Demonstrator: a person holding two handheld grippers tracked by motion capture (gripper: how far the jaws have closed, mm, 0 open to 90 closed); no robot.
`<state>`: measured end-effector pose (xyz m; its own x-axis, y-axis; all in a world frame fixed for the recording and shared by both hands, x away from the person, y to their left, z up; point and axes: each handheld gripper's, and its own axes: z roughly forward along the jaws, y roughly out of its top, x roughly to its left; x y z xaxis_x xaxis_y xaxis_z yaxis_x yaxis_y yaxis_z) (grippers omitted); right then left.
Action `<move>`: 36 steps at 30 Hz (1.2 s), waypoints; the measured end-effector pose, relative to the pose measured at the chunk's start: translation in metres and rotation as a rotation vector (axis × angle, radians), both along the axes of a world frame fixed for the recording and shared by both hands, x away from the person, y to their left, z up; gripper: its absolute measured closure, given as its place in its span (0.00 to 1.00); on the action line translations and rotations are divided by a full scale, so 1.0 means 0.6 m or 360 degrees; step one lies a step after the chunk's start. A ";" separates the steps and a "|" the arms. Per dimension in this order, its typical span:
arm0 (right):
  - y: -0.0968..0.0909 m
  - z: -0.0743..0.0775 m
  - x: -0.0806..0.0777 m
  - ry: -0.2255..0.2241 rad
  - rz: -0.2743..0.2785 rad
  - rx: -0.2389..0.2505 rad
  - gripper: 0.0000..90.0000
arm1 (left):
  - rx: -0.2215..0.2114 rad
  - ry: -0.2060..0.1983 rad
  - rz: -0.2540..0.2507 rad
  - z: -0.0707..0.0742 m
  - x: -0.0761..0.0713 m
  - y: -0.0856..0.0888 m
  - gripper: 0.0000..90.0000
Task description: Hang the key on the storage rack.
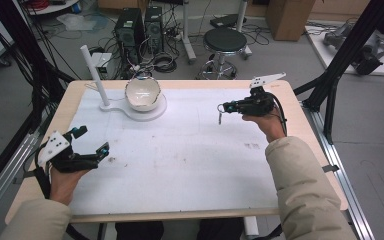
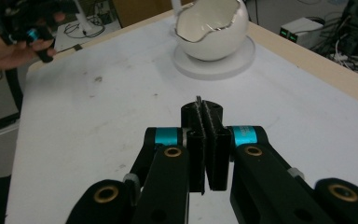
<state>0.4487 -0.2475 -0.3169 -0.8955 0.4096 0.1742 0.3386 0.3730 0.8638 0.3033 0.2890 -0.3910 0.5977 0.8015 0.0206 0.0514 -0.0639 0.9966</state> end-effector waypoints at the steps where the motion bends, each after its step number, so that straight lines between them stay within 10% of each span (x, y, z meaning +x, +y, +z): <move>1: 0.012 0.013 -0.011 -0.0032 0.0055 -0.0017 0.99 | 0.0013 0.0010 -0.0050 0.015 0.006 -0.005 0.02; 11: 0.075 0.064 -0.057 -0.0111 0.0285 0.0082 0.99 | 0.0120 0.0131 -0.0568 0.127 0.066 -0.079 0.02; 16: 0.101 0.069 -0.068 -0.0141 0.0353 0.0094 0.99 | 0.0131 0.0126 -0.0697 0.154 0.079 -0.113 0.03; 36: 0.163 0.061 -0.089 -0.0142 0.0547 0.0186 0.99 | 0.0182 0.0297 -0.1112 0.165 0.113 -0.233 0.07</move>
